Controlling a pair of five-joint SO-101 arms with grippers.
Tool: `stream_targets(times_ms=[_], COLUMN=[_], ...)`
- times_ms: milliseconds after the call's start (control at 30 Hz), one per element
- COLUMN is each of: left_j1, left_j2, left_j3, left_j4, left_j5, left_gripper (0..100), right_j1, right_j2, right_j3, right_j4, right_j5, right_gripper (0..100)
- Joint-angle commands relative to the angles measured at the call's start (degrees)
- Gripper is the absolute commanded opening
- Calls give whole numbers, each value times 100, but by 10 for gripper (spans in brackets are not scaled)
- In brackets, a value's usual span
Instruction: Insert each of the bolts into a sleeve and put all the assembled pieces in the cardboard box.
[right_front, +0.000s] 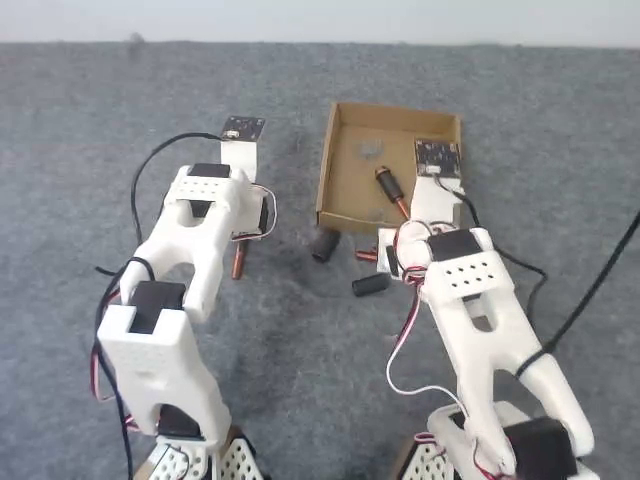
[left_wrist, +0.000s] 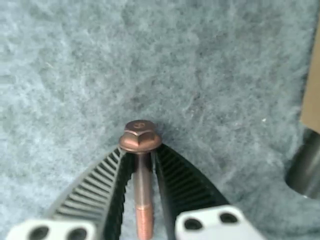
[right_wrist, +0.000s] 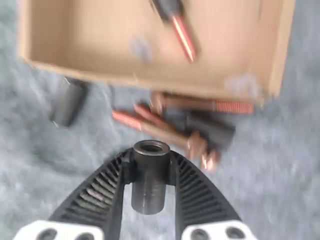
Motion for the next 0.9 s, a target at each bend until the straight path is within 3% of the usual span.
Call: stream_targets(times_ms=[0,333,667,867], left_j1=[-53,-62,-62,-62], left_j2=[-352,-352,-352,-352], left_j3=[-127,-127,-119,-119], left_j4=[-105,-88,-79,-79], left_j5=[-44,-44,-44,-44], left_gripper=[11,11,11,11], right_j1=[-40,-66,-40,-57], right_j2=[-259,-145,523,1921], right_j3=[211,1187,1468,1495], right_j4=[-1349,-5367,-7837,-10290], right_j5=[316,1486,3024,3033], right_gripper=[6,6,6,6])
